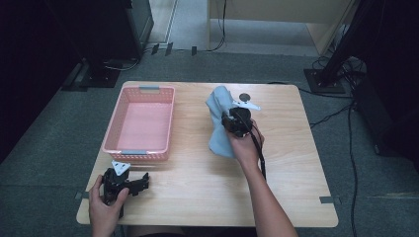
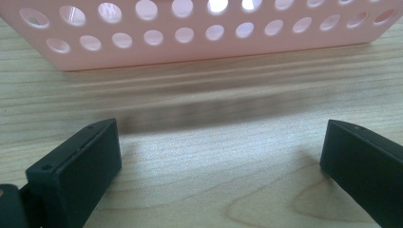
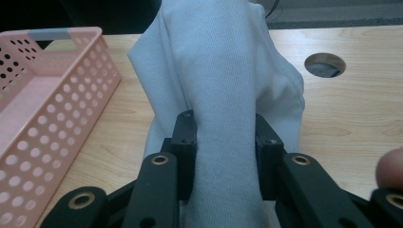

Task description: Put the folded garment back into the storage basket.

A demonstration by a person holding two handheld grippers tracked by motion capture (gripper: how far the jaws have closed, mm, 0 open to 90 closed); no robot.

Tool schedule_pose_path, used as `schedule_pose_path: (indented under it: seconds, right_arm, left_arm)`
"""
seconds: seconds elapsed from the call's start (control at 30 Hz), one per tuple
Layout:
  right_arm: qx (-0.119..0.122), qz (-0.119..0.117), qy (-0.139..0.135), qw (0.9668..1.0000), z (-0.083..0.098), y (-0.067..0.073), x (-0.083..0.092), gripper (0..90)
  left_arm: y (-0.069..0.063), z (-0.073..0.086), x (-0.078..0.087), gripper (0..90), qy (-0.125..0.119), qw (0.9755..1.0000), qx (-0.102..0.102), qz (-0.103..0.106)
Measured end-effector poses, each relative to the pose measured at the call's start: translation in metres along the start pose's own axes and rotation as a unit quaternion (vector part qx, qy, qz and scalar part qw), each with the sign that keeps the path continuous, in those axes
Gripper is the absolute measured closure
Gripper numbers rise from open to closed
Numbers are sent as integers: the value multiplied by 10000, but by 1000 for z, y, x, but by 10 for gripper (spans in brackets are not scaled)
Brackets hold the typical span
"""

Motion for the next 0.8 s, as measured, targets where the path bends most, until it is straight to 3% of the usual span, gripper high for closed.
schedule_pose_path:
  seconds: [0.8]
  right_arm:
    - [26,-273,51,9996,-16,44,-3,704]
  left_arm:
    - [0,0,0,0,-6,10000,-1,-1]
Point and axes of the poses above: each handheld gripper's, and its own axes: x roughly backward along the jaws, z roughly out of its underside, y roughly to its left, the point moved 8 cm from there along -x, roughly forward along the jaws, and after that the axes turned 6 degrees about x, right-handed, at the moved point
